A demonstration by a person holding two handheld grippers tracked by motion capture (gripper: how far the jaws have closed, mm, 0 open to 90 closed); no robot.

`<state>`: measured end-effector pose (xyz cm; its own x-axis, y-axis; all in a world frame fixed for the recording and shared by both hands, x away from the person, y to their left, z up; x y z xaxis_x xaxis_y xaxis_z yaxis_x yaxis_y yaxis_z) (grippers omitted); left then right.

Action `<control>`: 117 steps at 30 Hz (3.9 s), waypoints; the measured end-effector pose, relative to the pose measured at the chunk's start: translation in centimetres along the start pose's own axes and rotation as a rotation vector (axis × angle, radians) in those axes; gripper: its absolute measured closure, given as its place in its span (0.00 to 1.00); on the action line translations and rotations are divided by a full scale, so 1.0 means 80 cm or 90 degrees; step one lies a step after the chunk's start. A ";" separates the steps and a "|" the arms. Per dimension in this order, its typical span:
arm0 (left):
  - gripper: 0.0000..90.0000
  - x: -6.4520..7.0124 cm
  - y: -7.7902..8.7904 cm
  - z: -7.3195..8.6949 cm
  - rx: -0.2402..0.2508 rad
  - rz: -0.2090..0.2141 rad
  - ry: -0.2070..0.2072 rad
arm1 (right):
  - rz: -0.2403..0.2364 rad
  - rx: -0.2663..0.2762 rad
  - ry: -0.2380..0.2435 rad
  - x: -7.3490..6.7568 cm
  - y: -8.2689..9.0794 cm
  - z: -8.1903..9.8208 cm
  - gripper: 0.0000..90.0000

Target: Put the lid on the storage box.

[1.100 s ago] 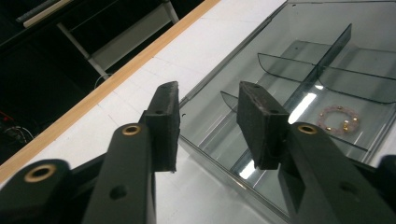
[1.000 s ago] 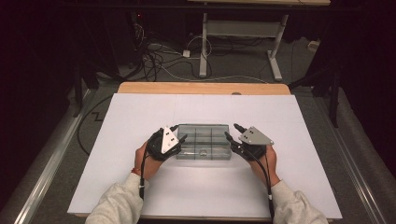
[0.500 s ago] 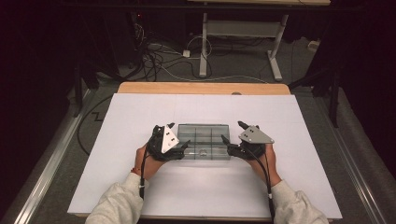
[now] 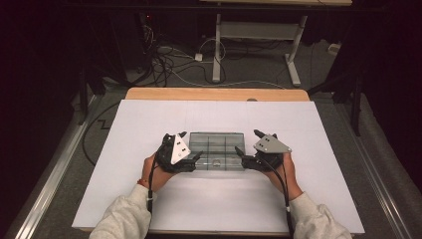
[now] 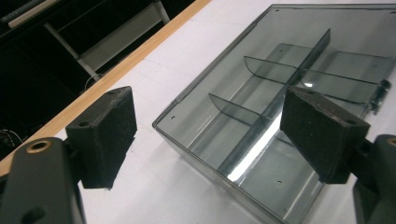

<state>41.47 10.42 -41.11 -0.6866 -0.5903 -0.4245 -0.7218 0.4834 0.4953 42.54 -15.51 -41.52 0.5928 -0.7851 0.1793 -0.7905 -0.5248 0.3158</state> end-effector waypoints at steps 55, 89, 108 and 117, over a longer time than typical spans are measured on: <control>0.20 0.024 0.085 0.018 0.003 0.041 -0.078 | -0.014 -0.020 0.038 0.009 0.112 0.010 0.20; 0.20 0.024 0.110 0.057 -0.009 0.031 -0.071 | 0.010 -0.031 0.048 0.018 0.144 0.045 0.20; 0.20 0.020 0.120 0.087 -0.035 0.023 -0.054 | 0.037 -0.044 0.050 0.028 0.158 0.070 0.20; 0.20 0.018 0.123 0.101 -0.047 0.023 -0.042 | 0.046 -0.054 0.043 0.033 0.164 0.086 0.20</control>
<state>32.65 19.55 -42.99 -0.7177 -0.5282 -0.4538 -0.6901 0.4524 0.5649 32.69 -26.77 -43.31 0.5463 -0.7943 0.2658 -0.8171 -0.4357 0.3774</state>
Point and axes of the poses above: each handheld gripper's, and its own axes: y roughly backward along the jaws, z roughly out of its underside, x roughly to its right, the point moved 4 cm from there along -y, roughly forward along the jaws, and after that the axes turned 3 degrees about -y, right-handed, at the moved point
